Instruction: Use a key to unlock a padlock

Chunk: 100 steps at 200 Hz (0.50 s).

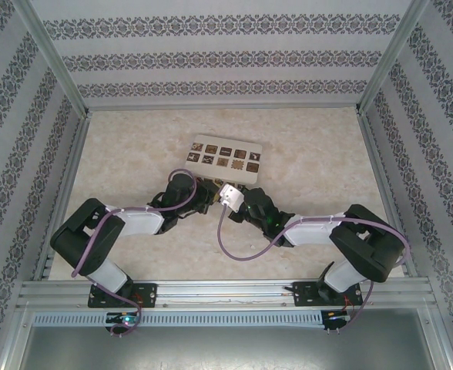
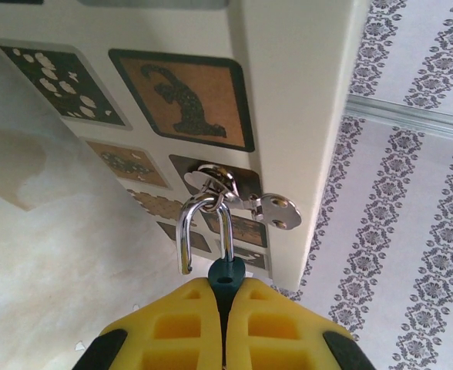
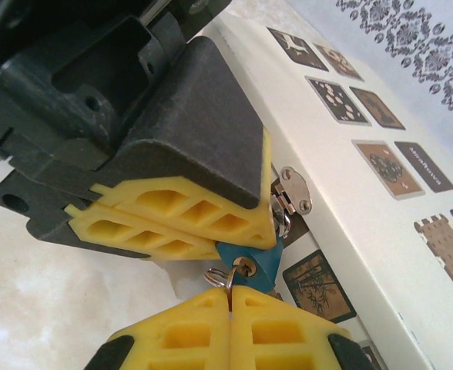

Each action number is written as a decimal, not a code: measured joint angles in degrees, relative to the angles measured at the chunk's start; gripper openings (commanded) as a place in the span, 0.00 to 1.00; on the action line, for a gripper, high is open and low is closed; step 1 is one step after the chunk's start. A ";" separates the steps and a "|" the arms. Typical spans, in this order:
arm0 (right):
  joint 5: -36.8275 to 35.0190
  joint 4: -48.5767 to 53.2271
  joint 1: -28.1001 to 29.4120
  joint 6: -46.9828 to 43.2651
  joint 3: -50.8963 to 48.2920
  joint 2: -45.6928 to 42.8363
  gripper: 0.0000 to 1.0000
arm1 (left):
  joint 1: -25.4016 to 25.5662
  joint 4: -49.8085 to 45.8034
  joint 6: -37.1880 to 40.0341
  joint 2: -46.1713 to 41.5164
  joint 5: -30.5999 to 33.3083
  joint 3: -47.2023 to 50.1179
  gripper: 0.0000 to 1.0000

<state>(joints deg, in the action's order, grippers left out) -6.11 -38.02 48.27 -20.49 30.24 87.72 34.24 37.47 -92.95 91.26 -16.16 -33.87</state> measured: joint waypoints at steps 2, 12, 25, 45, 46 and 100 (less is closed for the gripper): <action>0.00 -0.09 0.00 0.17 -0.04 0.07 0.00 | 0.00 0.15 -0.04 0.11 0.00 0.02 0.00; -0.09 -0.90 0.00 0.94 -0.42 0.48 0.00 | 0.13 0.72 -0.17 0.57 0.07 0.22 0.00; -0.09 -1.66 0.00 2.23 -0.90 1.01 0.00 | 0.28 1.29 -0.17 1.38 0.20 0.31 0.00; -0.09 -3.15 0.00 4.57 -1.70 2.21 0.00 | 0.52 2.21 -0.15 2.78 0.17 0.52 0.00; -0.09 -3.21 0.00 4.66 -1.73 2.25 0.00 | 0.55 2.23 -0.13 2.84 0.20 0.55 0.00; -2.43 -10.47 1.11 11.37 -4.44 6.19 0.00 | 0.98 6.16 -0.04 6.16 0.15 1.40 0.00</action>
<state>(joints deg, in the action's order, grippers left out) -8.54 -48.49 49.39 -9.13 25.80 93.91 35.22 43.64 -92.99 97.43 -16.01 -32.47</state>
